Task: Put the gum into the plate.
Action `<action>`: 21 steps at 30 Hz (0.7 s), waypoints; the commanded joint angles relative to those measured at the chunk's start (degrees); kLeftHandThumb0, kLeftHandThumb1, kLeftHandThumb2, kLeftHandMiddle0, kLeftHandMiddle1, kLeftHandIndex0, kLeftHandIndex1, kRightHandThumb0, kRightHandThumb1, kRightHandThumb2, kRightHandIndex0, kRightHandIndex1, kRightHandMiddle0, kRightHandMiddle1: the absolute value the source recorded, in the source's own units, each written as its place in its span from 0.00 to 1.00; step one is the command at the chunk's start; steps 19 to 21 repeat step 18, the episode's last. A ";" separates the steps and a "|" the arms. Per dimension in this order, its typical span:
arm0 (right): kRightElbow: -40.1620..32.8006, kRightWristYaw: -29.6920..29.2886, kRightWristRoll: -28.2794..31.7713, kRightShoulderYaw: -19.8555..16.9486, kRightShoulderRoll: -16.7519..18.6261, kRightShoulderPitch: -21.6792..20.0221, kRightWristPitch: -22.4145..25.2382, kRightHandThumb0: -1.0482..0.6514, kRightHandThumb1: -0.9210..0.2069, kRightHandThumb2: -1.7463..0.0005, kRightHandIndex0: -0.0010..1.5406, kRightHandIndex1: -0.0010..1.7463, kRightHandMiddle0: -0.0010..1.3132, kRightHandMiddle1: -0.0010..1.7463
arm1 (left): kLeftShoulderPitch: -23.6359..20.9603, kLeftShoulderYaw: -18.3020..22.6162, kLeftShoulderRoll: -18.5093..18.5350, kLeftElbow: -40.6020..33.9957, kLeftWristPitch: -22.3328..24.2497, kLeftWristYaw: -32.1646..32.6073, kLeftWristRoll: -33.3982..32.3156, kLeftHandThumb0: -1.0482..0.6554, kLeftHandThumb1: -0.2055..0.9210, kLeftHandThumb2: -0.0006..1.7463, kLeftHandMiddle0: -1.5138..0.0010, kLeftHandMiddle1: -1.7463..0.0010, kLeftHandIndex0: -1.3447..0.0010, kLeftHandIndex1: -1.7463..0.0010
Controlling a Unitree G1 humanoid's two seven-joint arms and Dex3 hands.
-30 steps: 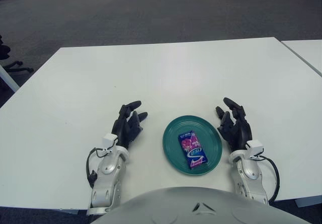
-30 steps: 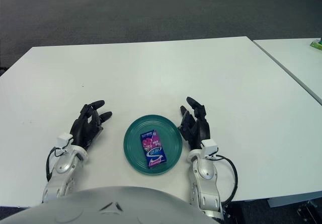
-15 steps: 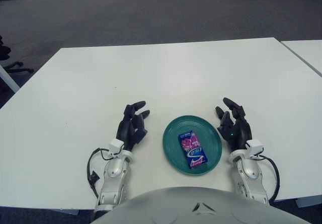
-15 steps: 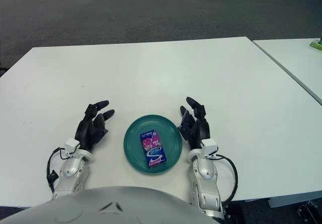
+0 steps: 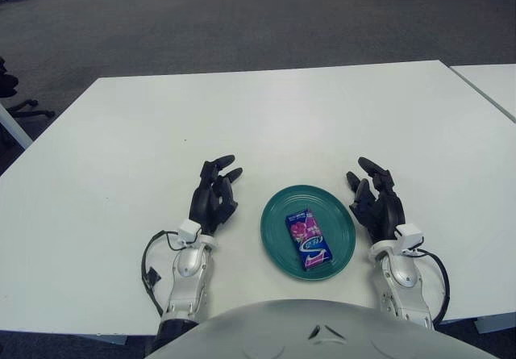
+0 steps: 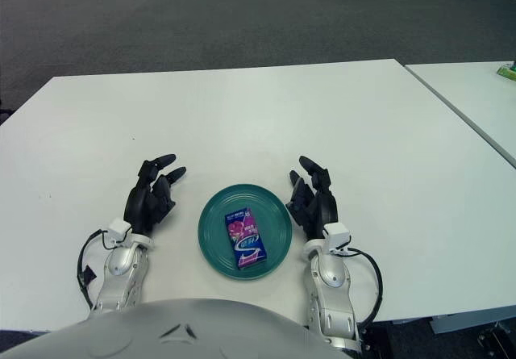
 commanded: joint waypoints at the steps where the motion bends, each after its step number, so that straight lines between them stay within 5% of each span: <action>1: 2.29 -0.14 0.39 -0.37 -0.05 2.13 3.84 0.16 0.00 0.48 0.30 0.01 0.00 0.45 | 1.97 -0.09 -1.22 4.72 -0.29 -0.53 -0.92 0.12 1.00 0.49 0.71 0.64 0.87 0.37; 21: 1.32 -0.62 -0.65 0.67 0.14 2.73 4.49 0.16 0.00 0.48 0.31 0.01 0.00 0.43 | 2.96 -0.10 -0.66 0.52 1.52 -1.57 -1.80 0.12 1.00 0.49 0.72 0.65 0.89 0.39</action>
